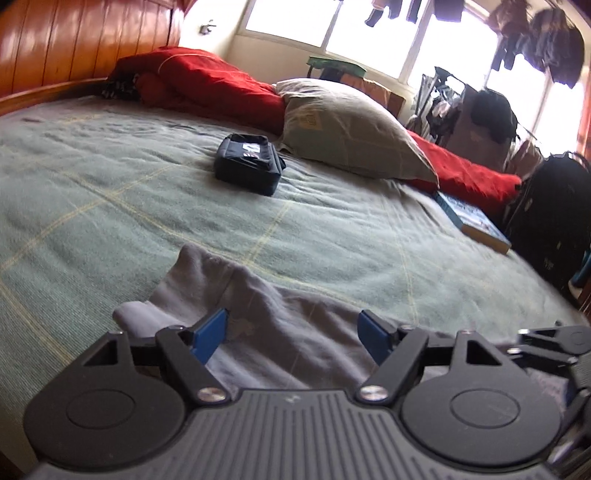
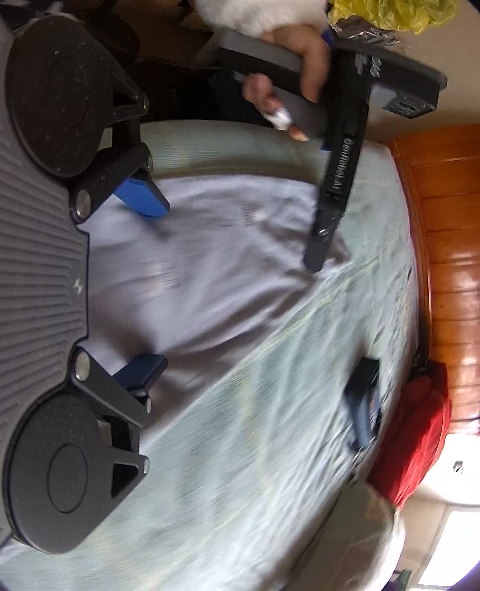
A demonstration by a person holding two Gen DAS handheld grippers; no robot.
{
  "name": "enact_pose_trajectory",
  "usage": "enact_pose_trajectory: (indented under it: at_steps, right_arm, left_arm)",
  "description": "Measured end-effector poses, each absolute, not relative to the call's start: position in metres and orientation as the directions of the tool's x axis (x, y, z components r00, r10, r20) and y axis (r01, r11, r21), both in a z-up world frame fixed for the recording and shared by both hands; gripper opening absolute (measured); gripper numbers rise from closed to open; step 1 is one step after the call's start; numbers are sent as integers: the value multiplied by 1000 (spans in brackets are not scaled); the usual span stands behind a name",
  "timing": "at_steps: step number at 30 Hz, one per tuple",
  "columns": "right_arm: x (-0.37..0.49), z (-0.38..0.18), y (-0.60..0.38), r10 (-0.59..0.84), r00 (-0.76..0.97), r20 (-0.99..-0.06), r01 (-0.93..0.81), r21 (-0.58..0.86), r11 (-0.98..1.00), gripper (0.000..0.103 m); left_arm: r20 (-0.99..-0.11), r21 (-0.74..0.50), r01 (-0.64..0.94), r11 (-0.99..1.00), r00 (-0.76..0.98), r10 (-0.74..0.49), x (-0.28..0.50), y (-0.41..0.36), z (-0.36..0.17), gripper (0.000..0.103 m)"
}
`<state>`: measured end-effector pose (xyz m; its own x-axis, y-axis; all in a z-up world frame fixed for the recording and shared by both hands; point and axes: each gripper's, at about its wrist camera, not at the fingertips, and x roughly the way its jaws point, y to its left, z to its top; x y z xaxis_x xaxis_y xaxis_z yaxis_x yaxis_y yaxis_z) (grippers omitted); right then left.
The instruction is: Fold clothes
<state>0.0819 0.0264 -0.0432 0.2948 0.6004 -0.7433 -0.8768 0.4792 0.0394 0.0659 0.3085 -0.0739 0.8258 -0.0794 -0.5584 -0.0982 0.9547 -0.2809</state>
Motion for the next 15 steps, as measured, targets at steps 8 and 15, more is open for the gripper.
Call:
enact_pose_trajectory:
  at_steps: [8,15]
  right_arm:
    - [53,-21,-56,591,379,-712,-826,28,563,89]
    - [71,-36,-91,464,461,-757,-731,-28,682,90]
  left_arm:
    - [-563,-212,-88,973,825,-48,64,294,-64,78]
    - [-578,-138,-16,990,813,-67,68,268,-64,78]
